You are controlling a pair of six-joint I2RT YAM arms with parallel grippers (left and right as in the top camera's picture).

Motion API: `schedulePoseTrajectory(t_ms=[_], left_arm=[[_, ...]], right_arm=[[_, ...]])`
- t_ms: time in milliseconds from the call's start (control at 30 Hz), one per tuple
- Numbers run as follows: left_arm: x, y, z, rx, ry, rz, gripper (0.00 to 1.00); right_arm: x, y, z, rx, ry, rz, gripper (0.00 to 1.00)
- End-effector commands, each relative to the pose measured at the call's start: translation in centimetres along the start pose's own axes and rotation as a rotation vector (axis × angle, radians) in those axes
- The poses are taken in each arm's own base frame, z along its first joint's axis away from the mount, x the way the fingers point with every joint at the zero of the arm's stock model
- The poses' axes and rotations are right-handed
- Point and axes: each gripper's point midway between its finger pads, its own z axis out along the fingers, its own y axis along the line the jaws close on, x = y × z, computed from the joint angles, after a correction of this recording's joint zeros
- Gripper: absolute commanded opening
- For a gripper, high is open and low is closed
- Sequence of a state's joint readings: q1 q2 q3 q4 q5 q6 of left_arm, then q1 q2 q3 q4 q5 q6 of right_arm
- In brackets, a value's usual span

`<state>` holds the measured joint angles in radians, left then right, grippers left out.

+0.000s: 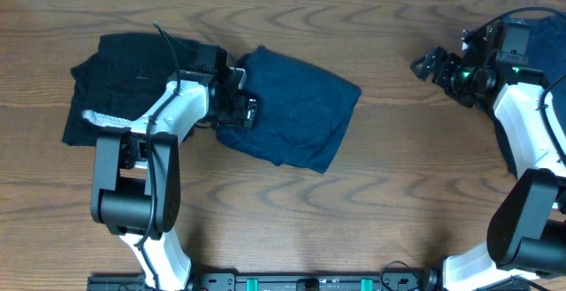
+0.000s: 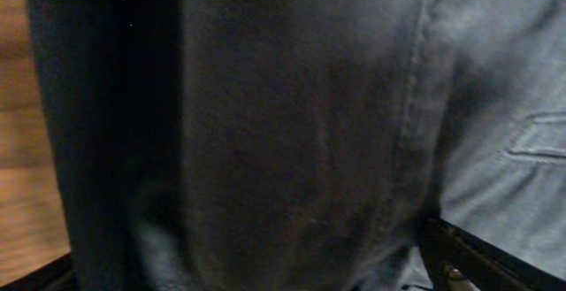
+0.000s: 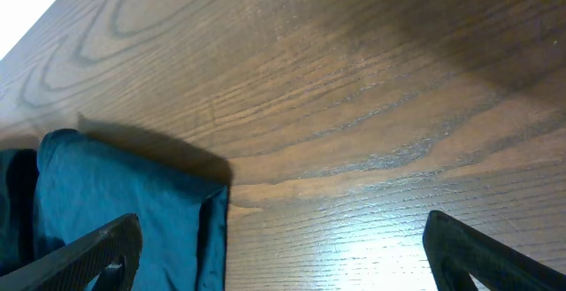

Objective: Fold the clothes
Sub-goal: 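Drag the navy bundle leftward with the left gripper toward the black stack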

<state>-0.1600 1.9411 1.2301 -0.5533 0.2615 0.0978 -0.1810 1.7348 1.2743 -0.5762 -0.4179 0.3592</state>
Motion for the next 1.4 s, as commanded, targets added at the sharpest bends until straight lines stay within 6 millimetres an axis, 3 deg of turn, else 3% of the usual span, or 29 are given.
schedulePoseTrajectory(t_ms=[0,167,500,700,900,1100,1367], left_arm=[[1.0,-1.2,0.7,0.074,0.038,-0.014,0.93],[1.0,-3.5,0.4,0.201,0.041,-0.042,0.92],[1.7,-5.1,0.2,0.233,0.074,-0.061,0.93],[0.9,-3.3,-0.8,0.108,0.032,-0.047,0.93],[0.6,-2.9,-1.0,0.085,0.018,-0.069,0.93],[-1.7,-1.7,-2.9,-0.007,-0.059,-0.077,0.94],[-0.8,-2.2,-1.4,0.001,-0.013,-0.114,0.98]], right_arm=[[0.1,-0.3,0.2,0.003,0.006,0.005,0.99],[0.1,-0.3,0.2,0.003,0.006,0.005,0.99],[0.1,-0.3,0.2,0.003,0.006,0.005,0.99],[0.1,-0.3,0.2,0.003,0.006,0.005,0.99],[0.1,-0.3,0.2,0.003,0.006,0.005,0.99],[0.1,-0.3,0.2,0.003,0.006,0.005,0.99],[0.1,-0.3,0.2,0.003,0.006,0.005,0.99]])
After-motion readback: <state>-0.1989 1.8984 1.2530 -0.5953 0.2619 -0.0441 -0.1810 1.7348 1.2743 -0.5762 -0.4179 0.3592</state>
